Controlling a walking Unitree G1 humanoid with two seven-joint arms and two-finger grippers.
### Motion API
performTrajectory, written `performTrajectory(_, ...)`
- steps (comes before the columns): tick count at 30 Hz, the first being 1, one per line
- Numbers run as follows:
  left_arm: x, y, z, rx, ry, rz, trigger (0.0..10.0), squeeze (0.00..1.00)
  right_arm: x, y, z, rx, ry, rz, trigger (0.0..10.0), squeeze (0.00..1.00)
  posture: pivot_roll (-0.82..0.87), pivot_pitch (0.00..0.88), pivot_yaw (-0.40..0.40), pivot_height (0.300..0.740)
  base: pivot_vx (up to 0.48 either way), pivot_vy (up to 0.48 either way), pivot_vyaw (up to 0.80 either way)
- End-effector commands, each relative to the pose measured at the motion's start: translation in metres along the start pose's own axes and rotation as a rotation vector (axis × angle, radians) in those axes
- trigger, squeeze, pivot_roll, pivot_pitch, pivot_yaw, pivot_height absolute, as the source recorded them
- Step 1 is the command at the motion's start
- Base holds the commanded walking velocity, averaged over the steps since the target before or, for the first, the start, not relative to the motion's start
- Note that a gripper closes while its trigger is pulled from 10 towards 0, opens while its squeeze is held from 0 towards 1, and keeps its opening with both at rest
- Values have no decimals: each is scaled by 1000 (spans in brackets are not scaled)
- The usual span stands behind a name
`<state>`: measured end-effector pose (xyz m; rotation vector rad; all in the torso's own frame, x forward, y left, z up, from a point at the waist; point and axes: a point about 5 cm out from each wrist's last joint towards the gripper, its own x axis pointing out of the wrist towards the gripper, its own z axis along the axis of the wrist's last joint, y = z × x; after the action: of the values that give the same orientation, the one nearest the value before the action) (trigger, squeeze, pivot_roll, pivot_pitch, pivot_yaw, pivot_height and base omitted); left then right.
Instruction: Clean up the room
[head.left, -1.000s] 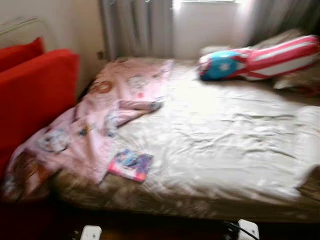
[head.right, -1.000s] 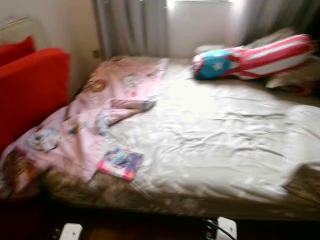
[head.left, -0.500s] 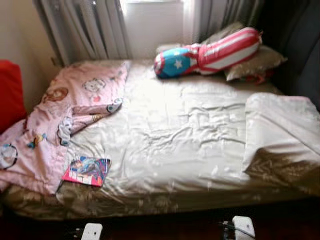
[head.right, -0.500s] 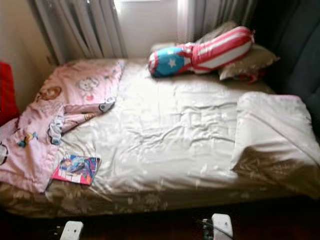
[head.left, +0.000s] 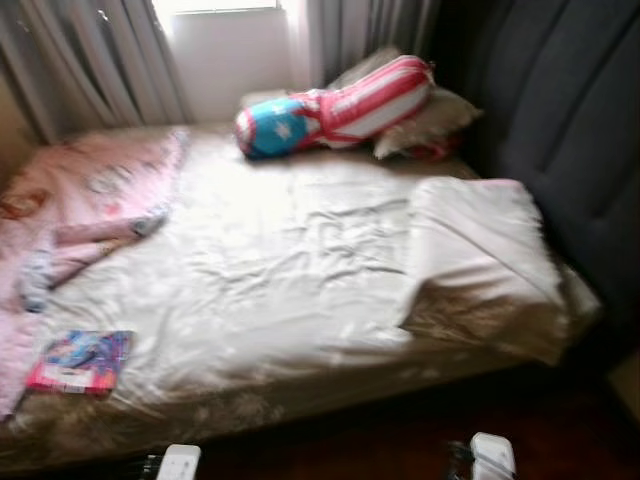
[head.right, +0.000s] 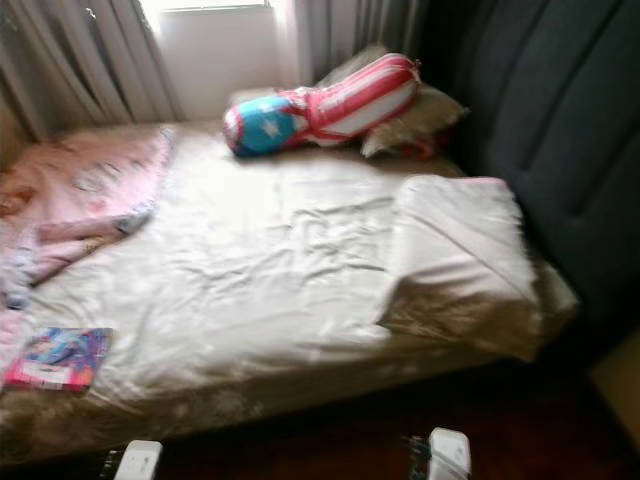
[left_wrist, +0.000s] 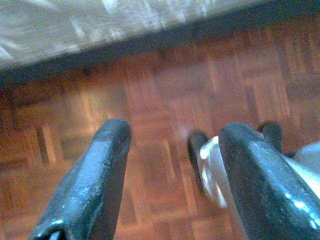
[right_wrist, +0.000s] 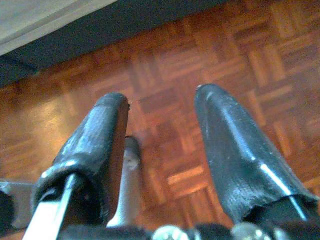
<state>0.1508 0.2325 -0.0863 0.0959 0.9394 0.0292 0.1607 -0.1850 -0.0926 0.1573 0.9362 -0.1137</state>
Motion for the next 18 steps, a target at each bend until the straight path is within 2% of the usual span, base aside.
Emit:
performTrajectory(1, -1, -3, -4, 2, 13, -12, 10000, 0, 0, -4, 0, -4, 2, -15, 10000, 0, -76, 0, 13, 740, 0, -319, 0)
performTrajectory(11, -1, -5, -6, -8, 17, -12, 10000, 0, -1, -6, -1, -32, 11, -8, 10000, 0, -62, 0, 1, 740, 0, -316, 0)
performTrajectory(15, -1, -4, -7, -9, 20, -14, 10000, 0, -1, -5, -1, -75, 2, -11, 10000, 0, -67, 0, 5, 740, 0, -309, 0)
performTrajectory(18, -1, -4, -8, -6, 21, -15, 10000, 0, -1, -5, -1, -80, 5, -7, 10000, 0, -68, 0, 7, 740, 0, -304, 800)
